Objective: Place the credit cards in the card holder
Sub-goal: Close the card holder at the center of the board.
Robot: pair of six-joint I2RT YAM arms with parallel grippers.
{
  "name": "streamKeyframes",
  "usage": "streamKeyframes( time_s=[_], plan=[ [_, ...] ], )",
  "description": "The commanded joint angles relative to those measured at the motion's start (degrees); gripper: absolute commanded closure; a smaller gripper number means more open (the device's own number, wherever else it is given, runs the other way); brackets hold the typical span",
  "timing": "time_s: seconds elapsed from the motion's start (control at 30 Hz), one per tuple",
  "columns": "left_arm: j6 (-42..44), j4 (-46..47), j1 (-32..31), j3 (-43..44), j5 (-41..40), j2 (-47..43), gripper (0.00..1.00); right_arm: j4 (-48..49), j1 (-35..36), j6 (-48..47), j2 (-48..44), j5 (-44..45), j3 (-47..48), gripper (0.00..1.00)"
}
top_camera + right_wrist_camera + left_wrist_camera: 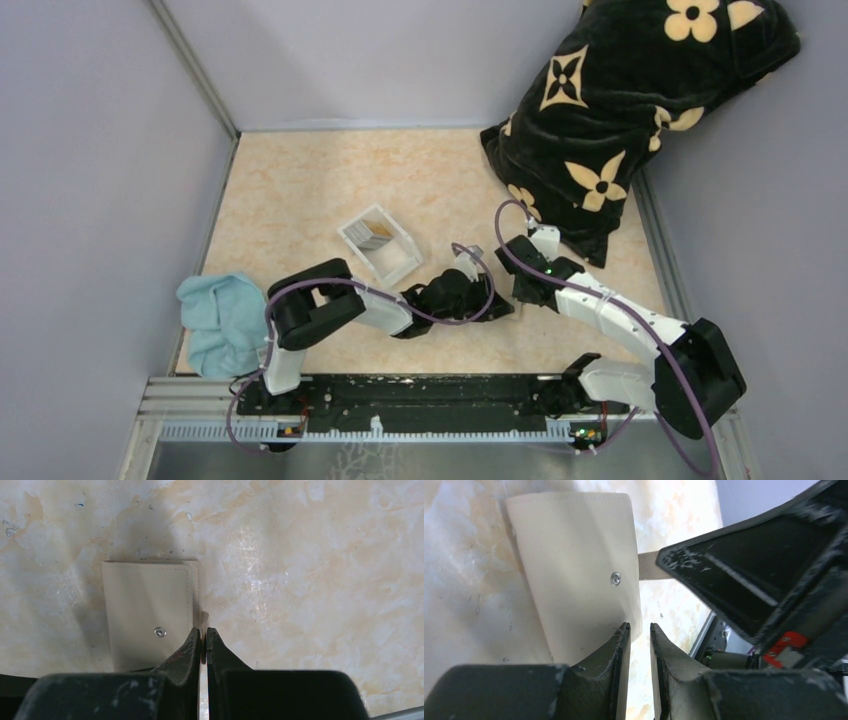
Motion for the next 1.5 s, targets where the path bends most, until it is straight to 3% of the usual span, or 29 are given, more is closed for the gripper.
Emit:
streamKeyframes(
  time_s=[0.0,0.5,0.93,1.1,1.47],
  plan=[
    [0.44,-2.79,-1.06,1.8,-0.2,1.54,0.72,-0.18,-0.37,1.16,-2.09,1.63,0.04,1.0],
    [1.54,-6.47,-1.66,2.5,-3.6,-0.73,0.72,3.89,-0.26,-1.19,2.16,-2.06,0.03,1.0],
    [6.87,-10.33,-1.58,-3.74,-13.49,-13.39,0.68,7.32,-0.26,-3.85,7.53,-2.29,0.53,1.0],
    [8.19,-9.93,-1.44,-9.2,-20.51,-14.48,0.68,8.04,-0.26,-6.53,9.17,-2.49,1.89,1.0],
    [7.42,-8.69,-1.04,-15.39,-22.6,-13.52,0.68,12.71,1.47,-13.31,15.45,-7.22,5.92,1.0]
  ],
)
